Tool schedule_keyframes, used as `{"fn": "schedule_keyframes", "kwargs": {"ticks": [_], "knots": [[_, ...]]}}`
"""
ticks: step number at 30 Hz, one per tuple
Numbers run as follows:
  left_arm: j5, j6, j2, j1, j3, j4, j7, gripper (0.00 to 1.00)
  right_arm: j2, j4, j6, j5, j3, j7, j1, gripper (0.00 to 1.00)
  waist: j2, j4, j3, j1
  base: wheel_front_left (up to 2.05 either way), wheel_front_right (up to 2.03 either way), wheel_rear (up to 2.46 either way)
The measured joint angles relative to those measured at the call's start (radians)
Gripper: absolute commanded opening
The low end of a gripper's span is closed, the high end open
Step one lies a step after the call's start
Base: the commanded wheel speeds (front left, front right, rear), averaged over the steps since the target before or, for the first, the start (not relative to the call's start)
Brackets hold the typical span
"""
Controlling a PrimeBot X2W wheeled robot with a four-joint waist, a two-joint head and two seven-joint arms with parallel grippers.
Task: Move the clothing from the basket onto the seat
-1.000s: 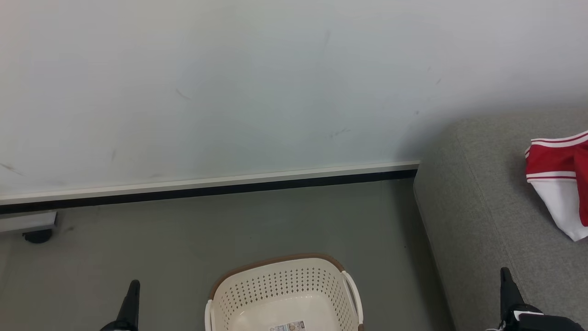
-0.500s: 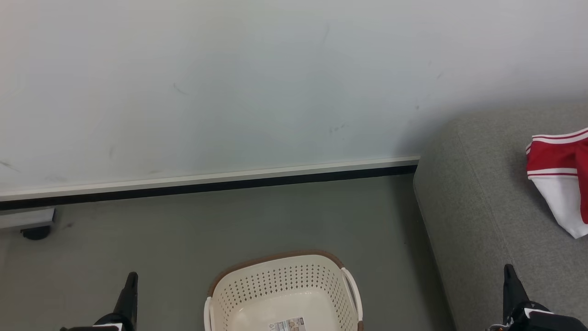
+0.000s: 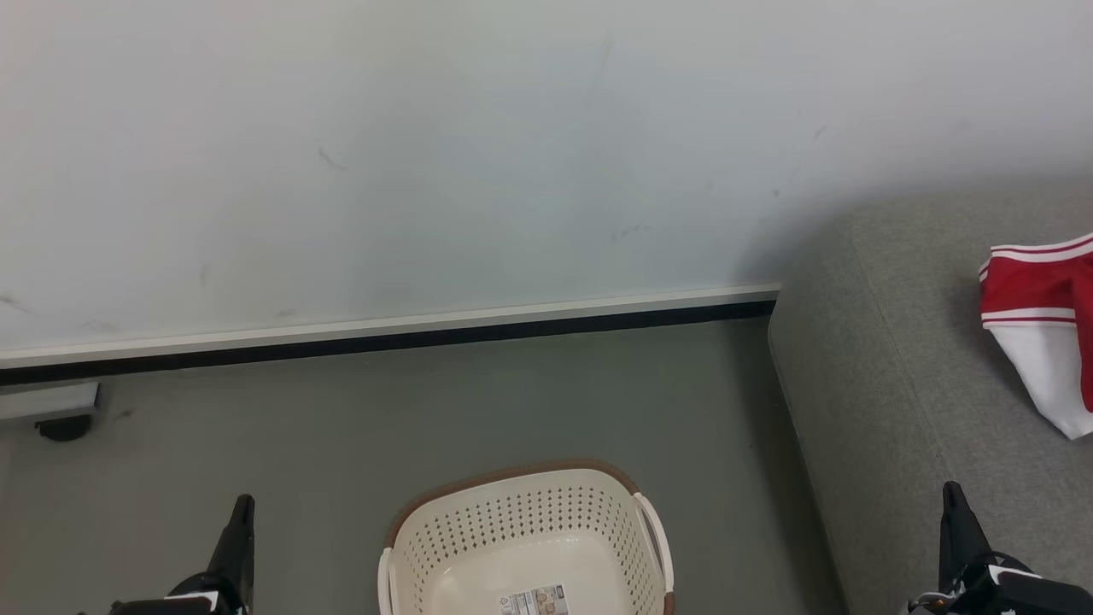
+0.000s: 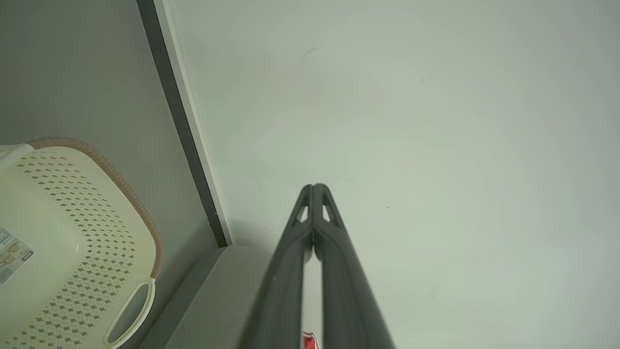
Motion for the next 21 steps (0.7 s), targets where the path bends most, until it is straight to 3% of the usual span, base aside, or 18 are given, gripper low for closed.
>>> {"fn": "schedule_keyframes", "kwargs": {"ticks": [21], "knots": [[0.000, 0.000, 0.000, 0.000, 0.000, 0.000, 0.000, 0.00, 0.000, 0.000, 0.000, 0.000, 0.000, 0.000, -0.002, 0.00, 0.0000, 0.000, 0.000, -0.0001, 0.00, 0.00, 0.00]]}}
